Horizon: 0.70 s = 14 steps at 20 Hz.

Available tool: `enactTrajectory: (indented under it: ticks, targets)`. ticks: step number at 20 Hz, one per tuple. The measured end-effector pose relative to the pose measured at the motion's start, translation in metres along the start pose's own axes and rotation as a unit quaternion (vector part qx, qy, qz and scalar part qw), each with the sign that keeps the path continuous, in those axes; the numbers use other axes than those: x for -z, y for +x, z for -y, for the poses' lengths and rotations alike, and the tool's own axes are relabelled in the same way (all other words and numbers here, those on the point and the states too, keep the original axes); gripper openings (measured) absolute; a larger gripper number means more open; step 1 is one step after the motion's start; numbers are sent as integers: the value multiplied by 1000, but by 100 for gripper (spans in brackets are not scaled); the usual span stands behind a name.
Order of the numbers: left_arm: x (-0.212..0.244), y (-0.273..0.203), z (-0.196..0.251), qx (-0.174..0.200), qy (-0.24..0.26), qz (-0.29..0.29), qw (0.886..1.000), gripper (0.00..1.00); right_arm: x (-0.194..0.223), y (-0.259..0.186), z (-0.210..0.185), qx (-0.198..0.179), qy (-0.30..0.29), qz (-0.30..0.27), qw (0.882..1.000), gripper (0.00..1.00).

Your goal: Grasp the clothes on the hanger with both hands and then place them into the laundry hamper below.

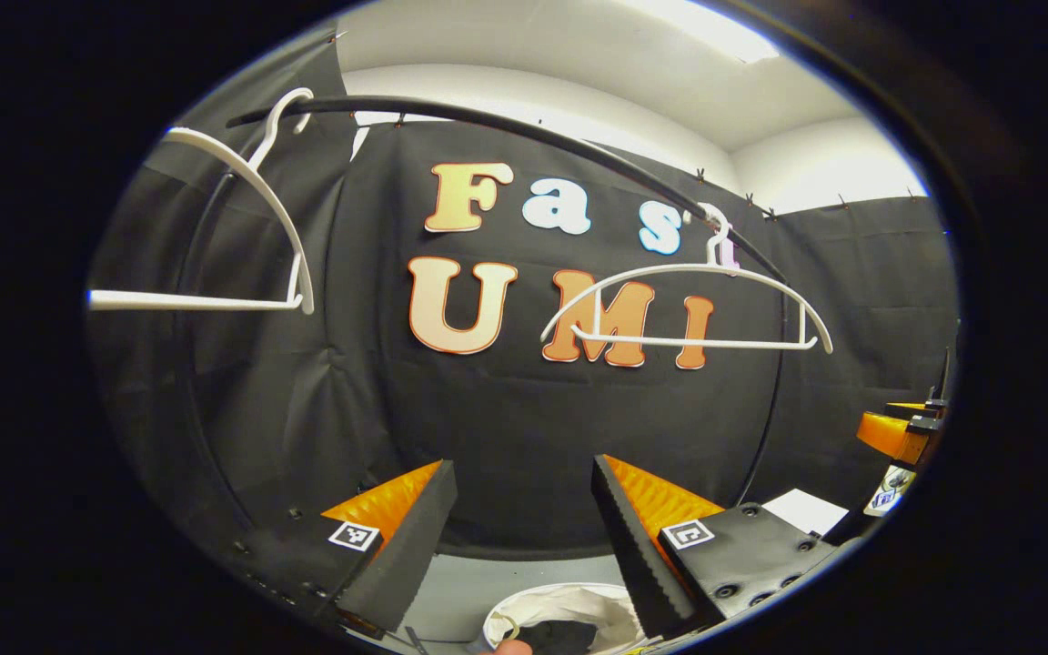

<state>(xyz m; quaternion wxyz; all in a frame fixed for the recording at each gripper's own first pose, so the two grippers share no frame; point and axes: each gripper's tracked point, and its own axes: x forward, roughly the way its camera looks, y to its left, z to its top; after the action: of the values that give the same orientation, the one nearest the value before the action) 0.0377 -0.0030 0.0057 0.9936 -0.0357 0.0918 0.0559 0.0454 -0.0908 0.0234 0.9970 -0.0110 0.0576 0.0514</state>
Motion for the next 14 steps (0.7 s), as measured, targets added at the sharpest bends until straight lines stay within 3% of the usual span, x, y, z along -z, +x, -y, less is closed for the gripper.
enactTrajectory:
  ticks: [3,4,14]
  targets:
    - [-4,0,4,3,0,5,1000,94,-5,-1,12,12,-11,10,1000,96]
    - [-5,1,6,5,-2,5,1000,94,-3,-2,13,13,-12,9,1000,92]
    - [-8,-11,8,6,-8,22,1000,97,5,-1,12,18,-8,6,1000,92]
